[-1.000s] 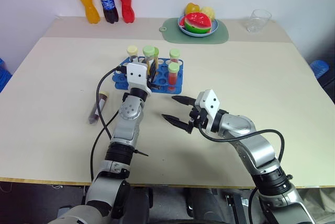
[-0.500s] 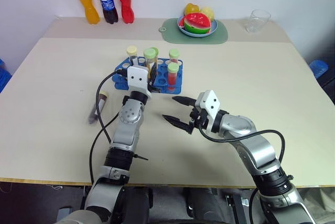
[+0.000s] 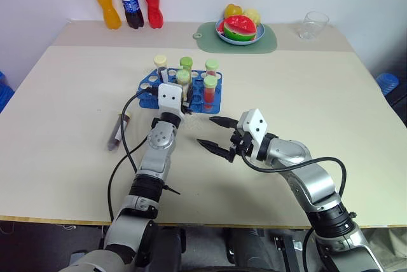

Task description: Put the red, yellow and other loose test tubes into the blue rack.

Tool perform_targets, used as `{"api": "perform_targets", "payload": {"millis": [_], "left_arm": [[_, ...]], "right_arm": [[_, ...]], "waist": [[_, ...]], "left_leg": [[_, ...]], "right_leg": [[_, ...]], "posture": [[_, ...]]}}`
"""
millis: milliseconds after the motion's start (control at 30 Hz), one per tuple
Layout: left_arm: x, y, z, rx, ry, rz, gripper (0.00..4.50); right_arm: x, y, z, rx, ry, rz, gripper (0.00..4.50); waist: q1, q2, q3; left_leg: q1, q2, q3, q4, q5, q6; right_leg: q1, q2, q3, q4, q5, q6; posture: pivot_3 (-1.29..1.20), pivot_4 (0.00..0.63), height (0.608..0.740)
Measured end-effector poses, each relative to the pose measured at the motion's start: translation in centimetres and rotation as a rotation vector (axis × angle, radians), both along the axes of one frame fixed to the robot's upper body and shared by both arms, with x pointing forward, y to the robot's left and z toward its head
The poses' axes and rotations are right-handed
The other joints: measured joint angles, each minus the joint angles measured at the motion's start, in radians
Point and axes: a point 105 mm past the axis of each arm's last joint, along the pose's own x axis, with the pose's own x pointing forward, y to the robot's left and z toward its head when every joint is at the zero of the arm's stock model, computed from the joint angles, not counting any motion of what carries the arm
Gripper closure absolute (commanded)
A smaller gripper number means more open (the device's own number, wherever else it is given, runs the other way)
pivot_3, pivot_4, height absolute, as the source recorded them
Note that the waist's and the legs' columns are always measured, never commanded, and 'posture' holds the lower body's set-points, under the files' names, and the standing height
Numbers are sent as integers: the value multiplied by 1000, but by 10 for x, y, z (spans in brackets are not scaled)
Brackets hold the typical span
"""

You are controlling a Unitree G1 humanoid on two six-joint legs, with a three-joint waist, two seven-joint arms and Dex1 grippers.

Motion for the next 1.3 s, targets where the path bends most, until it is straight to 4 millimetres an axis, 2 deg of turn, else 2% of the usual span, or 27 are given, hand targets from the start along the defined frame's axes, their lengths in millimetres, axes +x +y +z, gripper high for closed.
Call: {"api": "perform_targets", "payload": {"millis": [33, 100, 167, 333, 400, 433, 467, 567, 700, 800, 933, 1067, 1167, 1300], "left_arm": [[-1, 2, 1, -7, -5, 3, 69], [-6, 9, 13, -30, -41, 10, 69], [-13, 22, 34, -54, -94, 27, 69], [-36, 79, 115, -53, -235, 74, 69], [-38, 99, 129, 5, -181, 90, 69], [-36, 107, 129, 45, -110, 98, 69], [-34, 118, 124, 99, -17, 112, 69], [-33, 151, 82, 241, 377, 159, 69], [-46, 175, 34, 266, 792, 145, 69], [-57, 178, 20, 267, 1030, 105, 69], [-61, 165, 11, 276, 1182, 49, 69], [-64, 166, -7, 307, 1298, 65, 69], [-64, 169, -15, 310, 1341, 80, 891], [-59, 177, -14, 275, 1348, 116, 2835]], "right_arm": [[0, 0, 0, 0, 0, -1, 822], [0, 0, 0, 0, 0, -5, 822], [0, -1, 2, 2, -5, -9, 822], [1, -7, 7, -5, -23, -28, 822], [2, -8, 7, -3, -25, -30, 822], [2, -8, 7, -2, -24, -28, 822], [1, -8, 8, -2, -25, -25, 822], [2, -7, 8, -3, -22, -12, 822], [-3, -4, 13, -24, -3, 82, 822], [-9, -6, 14, -57, 12, 145, 822], [-11, -3, 19, -60, 0, 182, 822], [-11, -3, 19, -61, -3, 182, 822], [-12, -1, 17, -61, 1, 177, 822], [-16, 0, 14, -59, -1, 171, 822]], "waist": [[0, 0, 0], [-2, 0, 0], [-7, 0, 0], [-19, 0, 0], [-20, 0, 0], [-21, 0, 0], [-22, 0, 0], [-27, 0, 1], [-23, 0, 1], [-16, -2, 2], [-20, -2, 2], [-27, -2, 2], [-23, -2, 2], [-21, -2, 2]], "left_leg": [[0, 0, 0, 0, 0, 0], [0, 0, 0, 0, 0, 0], [0, 1, 0, 0, 0, 0], [0, 2, -1, 0, 0, 0], [1, 2, -1, 0, 0, 0], [1, 2, 0, 0, 0, 0], [2, 2, 0, 0, 0, 0], [2, 2, 0, -1, 0, 0], [2, 2, 0, -1, 0, 0], [1, 2, -1, -1, 0, 0], [1, 2, -1, -1, 0, 0], [1, 2, 0, -1, 0, 0], [1, 3, 0, -1, 0, 0], [1, 2, 0, -1, 0, 0]], "right_leg": [[0, 0, 0, 0, 0, 0], [0, 0, 0, 0, 0, 0], [0, 0, 0, 0, 0, 0], [0, 1, 0, 1, 0, 0], [0, 1, 0, 1, 0, 0], [0, 2, 0, 2, 0, 0], [0, 2, 1, 2, 0, 0], [0, 2, 1, 2, 0, 0], [0, 3, 1, 2, 0, 0], [0, 3, 0, 1, -1, 0], [0, 3, 0, 1, -1, 0], [-1, 3, 1, 2, -1, 0], [-1, 3, 1, 2, -1, 0], [-1, 3, 1, 2, -1, 0]], "posture": [[0, 150, 734], [0, 150, 734], [0, 150, 734], [0, 150, 734], [0, 150, 734], [0, 150, 734], [0, 150, 734], [0, 150, 734], [0, 150, 734], [0, 150, 734], [0, 150, 734], [0, 150, 734], [0, 150, 734], [0, 150, 734]]}}
